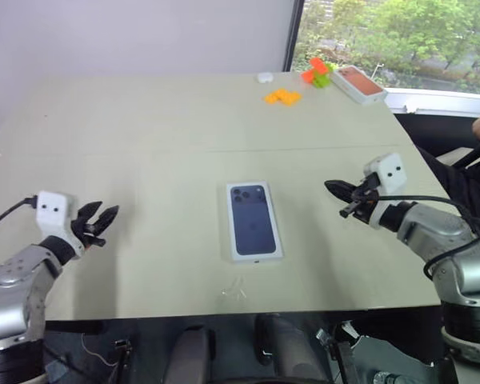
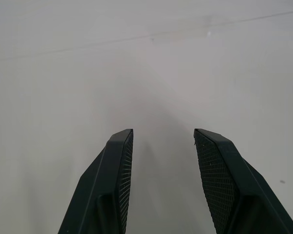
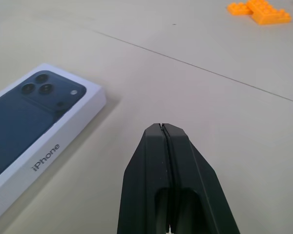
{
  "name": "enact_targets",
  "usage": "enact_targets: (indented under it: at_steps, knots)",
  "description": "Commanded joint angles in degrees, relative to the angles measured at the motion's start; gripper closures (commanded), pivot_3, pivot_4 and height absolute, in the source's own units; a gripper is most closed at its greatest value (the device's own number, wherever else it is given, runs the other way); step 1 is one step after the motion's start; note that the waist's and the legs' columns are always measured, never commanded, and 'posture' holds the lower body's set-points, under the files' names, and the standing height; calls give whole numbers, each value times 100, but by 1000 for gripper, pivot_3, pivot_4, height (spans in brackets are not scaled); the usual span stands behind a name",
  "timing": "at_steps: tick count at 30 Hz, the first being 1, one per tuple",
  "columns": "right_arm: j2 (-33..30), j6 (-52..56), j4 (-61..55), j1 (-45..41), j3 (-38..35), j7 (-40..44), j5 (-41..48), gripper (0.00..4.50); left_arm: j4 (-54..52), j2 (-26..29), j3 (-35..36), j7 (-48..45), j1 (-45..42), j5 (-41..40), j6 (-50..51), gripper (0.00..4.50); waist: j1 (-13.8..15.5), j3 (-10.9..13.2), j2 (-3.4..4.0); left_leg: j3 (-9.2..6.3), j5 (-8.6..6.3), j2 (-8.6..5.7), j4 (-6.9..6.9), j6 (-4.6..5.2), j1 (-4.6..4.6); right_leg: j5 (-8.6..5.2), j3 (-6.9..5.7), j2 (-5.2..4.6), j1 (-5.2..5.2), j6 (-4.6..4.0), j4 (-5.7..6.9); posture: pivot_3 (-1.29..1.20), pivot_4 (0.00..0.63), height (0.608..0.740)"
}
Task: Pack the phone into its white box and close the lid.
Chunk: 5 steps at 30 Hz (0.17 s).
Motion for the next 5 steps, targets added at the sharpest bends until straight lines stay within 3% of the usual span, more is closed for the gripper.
enact_targets:
  at_steps: [1, 5]
  knots:
    - [-108, -264, -47, 16, 50, 181, -40, 4500, -126, 83, 118, 0, 81, -45, -134, 2385, -3, 0, 0, 0, 0, 0, -1, 0, -1, 0, 0, 2, -1, 0, 0, 0, 150, 740]
    - [-41, -309, -95, 10, 260, 210, -103, 4500, -165, 38, 37, 57, 91, -54, -133, 2385, -5, 0, 0, -2, 0, 2, -3, 0, 0, 1, -1, 9, -2, 1, 1, 0, 150, 740]
